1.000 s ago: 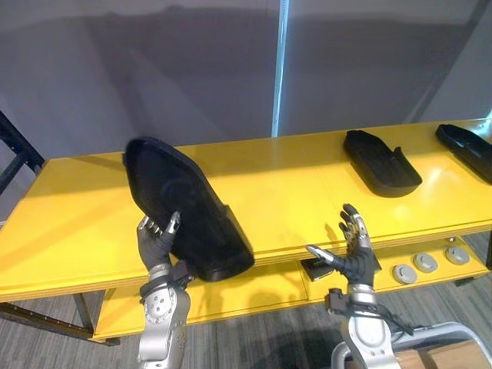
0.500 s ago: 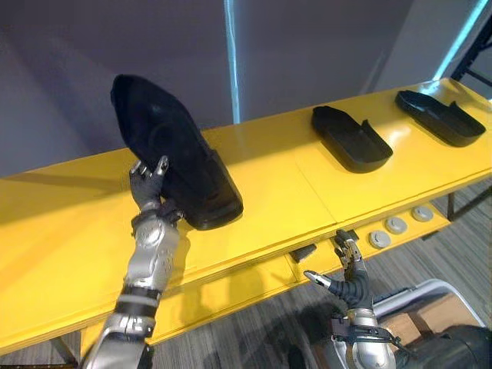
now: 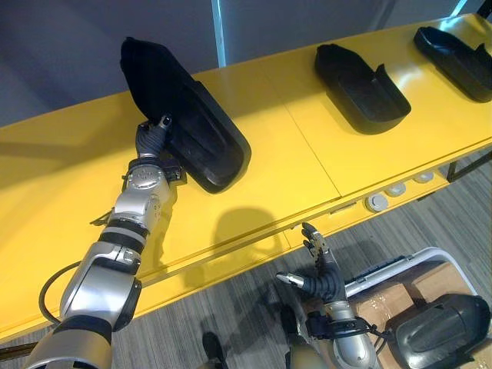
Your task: Walk over and take plastic housings, then place them on the shelf
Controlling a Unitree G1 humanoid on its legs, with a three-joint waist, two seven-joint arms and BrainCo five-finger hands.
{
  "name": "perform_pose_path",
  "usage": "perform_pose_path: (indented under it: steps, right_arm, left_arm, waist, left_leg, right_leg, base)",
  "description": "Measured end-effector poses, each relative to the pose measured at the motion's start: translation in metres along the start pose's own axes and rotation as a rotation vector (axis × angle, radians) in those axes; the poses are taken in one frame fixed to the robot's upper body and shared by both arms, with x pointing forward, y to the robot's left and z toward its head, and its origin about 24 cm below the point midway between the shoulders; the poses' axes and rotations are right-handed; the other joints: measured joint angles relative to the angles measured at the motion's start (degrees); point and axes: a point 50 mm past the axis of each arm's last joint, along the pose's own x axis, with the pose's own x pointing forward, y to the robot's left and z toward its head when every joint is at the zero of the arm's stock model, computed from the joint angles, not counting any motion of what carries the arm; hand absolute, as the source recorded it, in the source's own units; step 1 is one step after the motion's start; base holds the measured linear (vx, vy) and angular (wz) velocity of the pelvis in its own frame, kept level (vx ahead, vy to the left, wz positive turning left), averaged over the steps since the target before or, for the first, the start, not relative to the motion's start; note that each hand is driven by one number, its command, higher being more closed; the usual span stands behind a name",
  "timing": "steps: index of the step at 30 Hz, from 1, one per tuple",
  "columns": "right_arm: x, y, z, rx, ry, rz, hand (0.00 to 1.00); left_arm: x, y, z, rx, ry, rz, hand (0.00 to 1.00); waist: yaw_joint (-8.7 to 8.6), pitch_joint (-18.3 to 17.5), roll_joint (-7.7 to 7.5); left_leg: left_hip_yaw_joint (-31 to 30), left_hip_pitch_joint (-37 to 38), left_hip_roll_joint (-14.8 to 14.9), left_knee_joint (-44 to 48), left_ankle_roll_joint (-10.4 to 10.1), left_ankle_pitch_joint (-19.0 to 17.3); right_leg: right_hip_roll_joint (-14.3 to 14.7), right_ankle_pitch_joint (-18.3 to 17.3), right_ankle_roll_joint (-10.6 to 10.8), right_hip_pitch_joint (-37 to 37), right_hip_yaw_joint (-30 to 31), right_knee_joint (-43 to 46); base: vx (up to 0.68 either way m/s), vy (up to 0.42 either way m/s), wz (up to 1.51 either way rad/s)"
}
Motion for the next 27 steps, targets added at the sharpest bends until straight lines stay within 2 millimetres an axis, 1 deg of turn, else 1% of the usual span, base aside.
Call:
perform_pose_path:
  steps: [4,6,9,12,13,18,21,27]
  right_arm:
    - [-0.001,0.004,0.0,0.007,0.001,0.015,0.0]
    - [-0.001,0.004,0.0,0.007,0.0,0.018,0.0]
    - [-0.002,0.004,0.0,0.007,0.001,0.031,0.0]
    - [-0.003,0.005,0.0,0.008,0.001,0.035,0.0]
    - [-0.004,0.005,-0.001,0.009,0.005,0.037,0.0]
    - [-0.014,0.007,-0.006,0.021,0.041,0.053,0.0]
    - [-0.016,0.007,-0.007,0.028,0.045,0.056,0.0]
    - [-0.016,0.007,-0.007,0.029,0.044,0.056,0.0]
  left_arm:
    - [0.003,0.001,0.007,0.078,-0.023,0.001,1.0]
    - [0.004,0.004,0.009,0.144,-0.039,0.006,1.0]
    - [0.006,0.007,0.008,0.263,-0.049,0.006,1.0]
    - [0.006,0.009,0.007,0.341,-0.054,0.007,1.0]
    - [0.006,0.01,0.007,0.367,-0.058,0.009,0.0]
    - [0.008,0.017,0.011,0.499,-0.079,-0.002,0.0]
    - [0.008,0.018,0.012,0.525,-0.081,-0.005,0.0]
    - [0.01,0.017,0.017,0.52,-0.084,0.0,0.0]
  waist:
    - [-0.01,1.1,0.01]
    - [-0.02,1.2,0.02]
    - [-0.04,1.5,0.05]
    - [-0.02,1.5,0.06]
    - [0.0,1.6,0.07]
    - [0.01,1.6,0.11]
    - [0.06,1.6,0.12]
    - [0.18,1.6,0.14]
  left_leg:
    - [-0.1,-0.1,0.0,0.3,0.0,0.0]
    - [0.0,-0.5,0.1,0.6,0.0,0.0]
    - [0.0,-0.5,0.2,0.9,0.0,0.0]
    - [0.0,-0.5,0.3,0.9,0.1,0.0]
    - [0.0,-0.5,0.3,0.9,0.1,0.1]
    - [0.0,-0.4,0.2,0.7,0.1,0.2]
    - [-0.1,-0.3,0.2,0.6,0.2,0.3]
    - [-0.6,-0.3,0.2,0.2,0.2,0.7]
  right_leg:
    - [0.0,0.0,0.0,-0.1,0.0,0.3]
    - [0.1,-0.1,0.0,-0.8,0.1,0.9]
    - [0.1,-0.1,0.0,-0.8,0.1,1.2]
    - [0.1,-0.1,0.0,-0.8,0.1,1.4]
    - [0.1,-0.1,0.0,-0.8,0.1,1.4]
    - [0.1,-0.1,0.1,-0.8,0.0,1.4]
    - [0.2,-0.1,0.1,-0.8,0.0,1.4]
    - [0.2,-0.1,0.0,-0.5,-0.6,1.4]
  base:
    - [-0.03,0.019,0.0]
    - [-0.05,0.03,-0.03]
    - [-0.04,0.028,-0.01]
    - [-0.04,0.025,0.0]
    - [0.0,0.0,0.0]
    - [-0.01,0.013,0.0]
    - [0.0,0.011,0.0]
    - [-0.02,0.02,0.04]
